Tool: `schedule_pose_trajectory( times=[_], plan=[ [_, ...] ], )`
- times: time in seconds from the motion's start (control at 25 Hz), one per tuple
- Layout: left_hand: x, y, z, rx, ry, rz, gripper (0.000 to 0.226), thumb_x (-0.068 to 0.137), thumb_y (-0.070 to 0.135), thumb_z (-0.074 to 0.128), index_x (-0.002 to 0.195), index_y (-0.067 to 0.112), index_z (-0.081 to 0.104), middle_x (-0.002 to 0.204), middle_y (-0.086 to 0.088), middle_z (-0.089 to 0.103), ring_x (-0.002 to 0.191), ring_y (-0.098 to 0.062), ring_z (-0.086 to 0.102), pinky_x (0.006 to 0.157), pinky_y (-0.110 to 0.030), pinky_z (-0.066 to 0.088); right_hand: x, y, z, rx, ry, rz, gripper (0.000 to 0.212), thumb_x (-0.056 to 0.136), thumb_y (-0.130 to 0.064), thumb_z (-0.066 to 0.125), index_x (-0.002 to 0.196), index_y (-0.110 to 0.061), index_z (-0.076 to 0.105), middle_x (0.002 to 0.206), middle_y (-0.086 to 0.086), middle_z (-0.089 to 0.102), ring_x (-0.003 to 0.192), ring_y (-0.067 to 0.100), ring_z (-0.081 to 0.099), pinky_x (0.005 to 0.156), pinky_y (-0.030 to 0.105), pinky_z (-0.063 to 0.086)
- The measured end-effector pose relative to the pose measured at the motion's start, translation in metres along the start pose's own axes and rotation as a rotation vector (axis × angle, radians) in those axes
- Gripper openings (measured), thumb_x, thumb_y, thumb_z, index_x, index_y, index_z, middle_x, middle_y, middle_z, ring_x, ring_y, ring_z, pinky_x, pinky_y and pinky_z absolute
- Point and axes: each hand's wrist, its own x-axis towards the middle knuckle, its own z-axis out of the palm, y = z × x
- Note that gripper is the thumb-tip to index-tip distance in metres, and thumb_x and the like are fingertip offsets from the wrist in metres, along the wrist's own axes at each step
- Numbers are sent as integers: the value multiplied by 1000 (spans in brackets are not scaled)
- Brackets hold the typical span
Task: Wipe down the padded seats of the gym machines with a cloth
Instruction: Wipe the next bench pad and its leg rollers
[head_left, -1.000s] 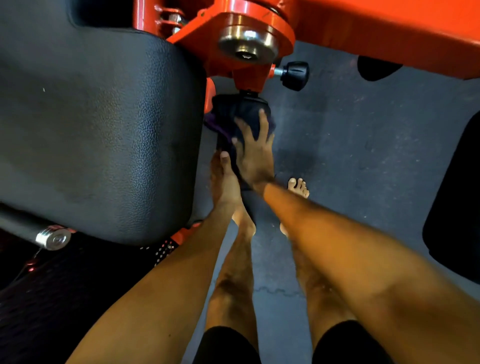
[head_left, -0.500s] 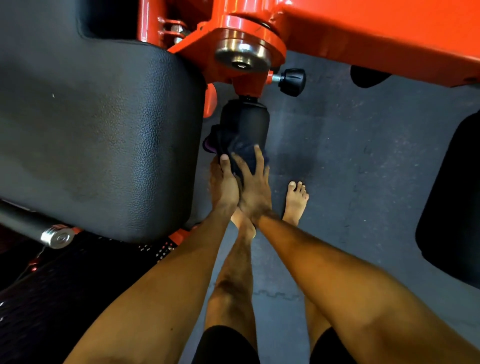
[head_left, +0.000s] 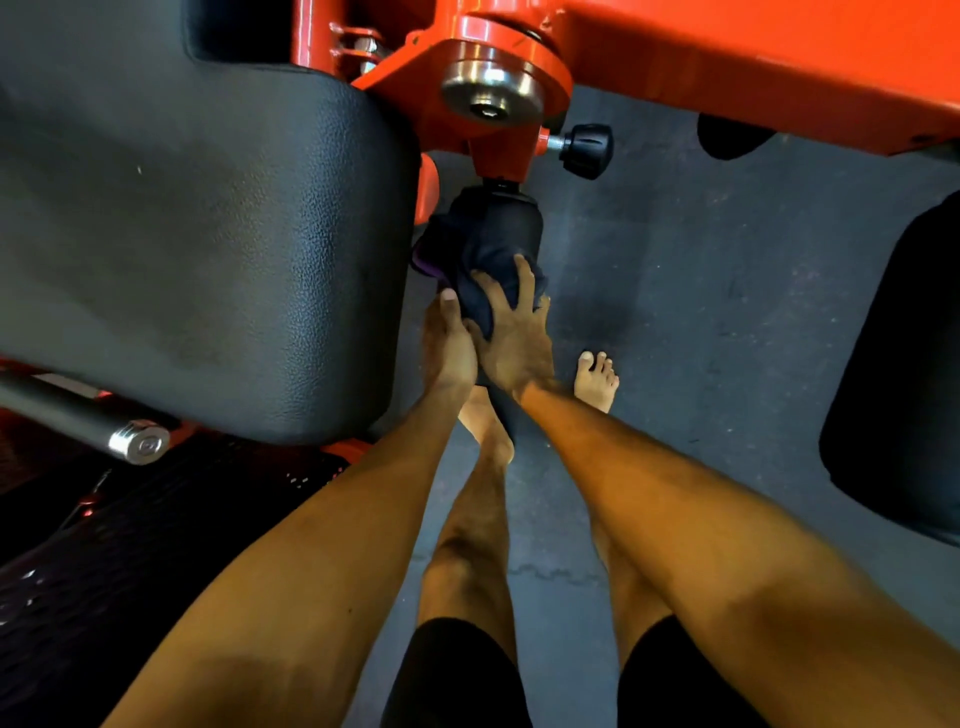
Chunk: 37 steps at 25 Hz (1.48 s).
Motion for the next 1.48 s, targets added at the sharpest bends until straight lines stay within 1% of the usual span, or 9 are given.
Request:
schedule_pose_trajectory(
  times=[0.12,0.24,0.36,0.52,0.8,0.96,1.16,1.36,1.48],
  plan=[
    [2,8,-4,44,-38,-21,61,107,56,23,150,18,45,147,-6,53,134,-22,50,111,-38,40,1,2,-14,17,10,27,59,91,-18,61,145,-37,45,163,0,14,131,44,36,92,51,53],
    [-12,17,-11,147,-73,-15,58,109,51,26,146,11,48,145,-10,52,132,-23,48,103,-30,36,-6,15,-35,33,-5,74,58,85,-8,61,138,-30,51,149,4,34,116,43,51,91,52,52],
    [-43,35,-23,184,-106,44,53,110,43,29,142,6,52,144,-16,53,134,-27,48,98,-24,31,-44,15,-69,69,9,139,58,84,-5,58,136,-31,52,144,3,39,112,45,54,90,56,51],
    [-93,73,-44,198,-129,38,54,111,41,29,147,6,46,150,-17,48,140,-30,43,110,-31,32,-112,-9,-116,123,61,179,53,82,-16,52,126,-45,49,139,-8,38,110,38,58,87,58,52],
    [-189,127,-55,358,-275,238,53,111,39,27,143,4,50,149,-17,49,139,-29,43,111,-33,29,-213,-52,-204,227,276,180,55,83,-4,59,132,-30,57,144,-3,40,114,36,58,88,50,52],
    [-227,132,-38,399,-394,315,52,111,41,29,144,8,51,149,-12,50,140,-28,43,112,-33,29,-261,-55,-233,257,450,217,55,84,-7,61,132,-33,56,146,-7,34,118,31,56,84,47,54],
    [-257,131,-11,419,-502,339,54,110,44,31,143,7,52,148,-11,51,140,-27,44,115,-37,29,-306,-40,-264,269,600,279,57,84,-12,66,134,-36,53,143,-8,34,107,28,60,77,45,55],
    [-281,137,20,438,-587,354,56,109,47,30,151,14,44,156,-5,43,144,-23,39,121,-40,28,-323,-12,-289,297,743,354,61,84,-6,63,135,-35,47,142,-10,39,121,28,49,86,52,54],
    [-289,136,39,437,-616,348,57,109,49,30,153,15,42,158,-5,41,146,-22,38,122,-41,26,-314,10,-292,232,712,394,58,93,-9,62,142,-35,46,157,-8,28,141,32,29,92,49,52]
  ],
)
